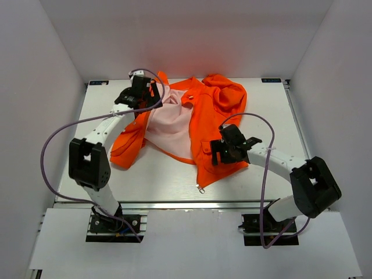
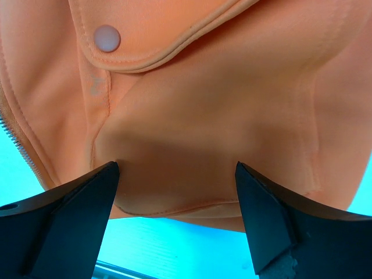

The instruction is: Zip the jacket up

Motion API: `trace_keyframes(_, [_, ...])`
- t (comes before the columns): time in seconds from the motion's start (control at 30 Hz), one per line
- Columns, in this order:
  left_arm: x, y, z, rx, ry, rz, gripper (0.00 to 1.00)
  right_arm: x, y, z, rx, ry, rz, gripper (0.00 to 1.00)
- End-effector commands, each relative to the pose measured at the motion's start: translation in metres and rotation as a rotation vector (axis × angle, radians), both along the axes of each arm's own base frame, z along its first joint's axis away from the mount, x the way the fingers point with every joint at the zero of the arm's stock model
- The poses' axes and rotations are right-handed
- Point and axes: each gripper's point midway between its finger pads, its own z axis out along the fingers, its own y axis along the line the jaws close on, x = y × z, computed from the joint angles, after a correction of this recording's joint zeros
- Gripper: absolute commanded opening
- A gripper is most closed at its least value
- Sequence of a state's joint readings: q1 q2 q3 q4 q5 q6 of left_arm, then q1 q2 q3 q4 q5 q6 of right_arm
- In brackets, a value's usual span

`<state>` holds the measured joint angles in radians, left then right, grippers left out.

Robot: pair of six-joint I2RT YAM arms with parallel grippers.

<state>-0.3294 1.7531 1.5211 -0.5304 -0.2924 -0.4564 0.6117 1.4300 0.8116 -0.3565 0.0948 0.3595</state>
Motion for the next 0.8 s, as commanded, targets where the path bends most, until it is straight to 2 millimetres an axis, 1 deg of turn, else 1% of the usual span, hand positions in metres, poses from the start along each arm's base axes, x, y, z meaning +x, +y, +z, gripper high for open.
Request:
trace_keyframes(0.0, [-0.012,0.005,-0.013,0.03,0.007,-0.028,0.98,0.005,0.012,0.008,0.06,-0.01,-0.006,0.86])
trace_keyframes(0.07, [-0.017,0.01,-0.025,0.072,0.059,-0.031,0.98,0.001,0.01,0.007,0.059,-0.007,-0.008,0.86])
trace_keyframes(0.13, [-0.018,0.007,-0.034,0.077,0.095,-0.06,0.98,-0.001,0.004,0.007,0.049,-0.014,-0.02,0.86])
trace_keyframes(0.17, [-0.019,0.0,-0.045,0.068,0.125,-0.102,0.98,-0.002,0.003,0.007,0.049,-0.018,-0.024,0.86])
trace_keyframes(0.23, [-0.022,-0.005,-0.056,0.061,0.151,-0.13,0.93,-0.003,-0.001,0.007,0.042,-0.027,-0.033,0.86])
trace_keyframes(0.27, [-0.023,-0.005,-0.066,0.065,0.174,-0.134,0.9,-0.003,-0.002,0.007,0.039,-0.029,-0.034,0.86])
trace_keyframes(0.33, [-0.02,-0.001,-0.068,0.083,0.185,-0.105,0.79,-0.004,-0.004,0.007,0.034,-0.029,-0.035,0.86])
trace_keyframes(0.37, [-0.025,0.003,-0.074,0.092,0.225,-0.083,0.68,-0.005,-0.004,0.007,0.032,-0.028,-0.034,0.86])
trace_keyframes(0.4, [-0.025,0.005,-0.079,0.105,0.247,-0.066,0.46,-0.005,-0.004,0.008,0.034,-0.029,-0.032,0.86])
trace_keyframes(0.43, [-0.021,0.005,-0.072,0.104,0.239,-0.058,0.3,-0.006,-0.005,0.008,0.031,-0.029,-0.03,0.86])
trace_keyframes(0.47, [-0.024,0.006,-0.07,0.103,0.255,-0.046,0.11,-0.006,-0.005,0.008,0.031,-0.033,-0.028,0.86])
trace_keyframes(0.5, [-0.024,0.005,-0.059,0.101,0.234,-0.04,0.0,-0.006,-0.005,0.008,0.033,-0.037,-0.026,0.86])
trace_keyframes(0.53, [-0.025,0.003,-0.05,0.098,0.216,-0.042,0.0,-0.008,-0.005,0.006,0.033,-0.035,-0.015,0.86])
trace_keyframes(0.6, [-0.025,-0.006,-0.023,0.084,0.157,-0.045,0.0,-0.012,-0.002,0.004,0.051,-0.025,0.005,0.86])
trace_keyframes(0.63, [-0.026,-0.008,-0.001,0.077,0.112,-0.038,0.0,-0.017,-0.004,-0.002,0.048,-0.011,0.014,0.85])
trace_keyframes(0.67, [-0.027,-0.014,0.019,0.067,0.081,-0.044,0.0,-0.019,-0.003,-0.003,0.055,-0.007,0.021,0.85])
trace_keyframes(0.7, [-0.031,-0.028,0.034,0.058,0.057,-0.075,0.0,-0.02,-0.002,-0.004,0.063,-0.005,0.026,0.85])
trace_keyframes(0.77, [-0.038,-0.046,0.048,0.052,0.053,-0.107,0.0,-0.023,-0.004,-0.006,0.068,-0.008,0.028,0.85])
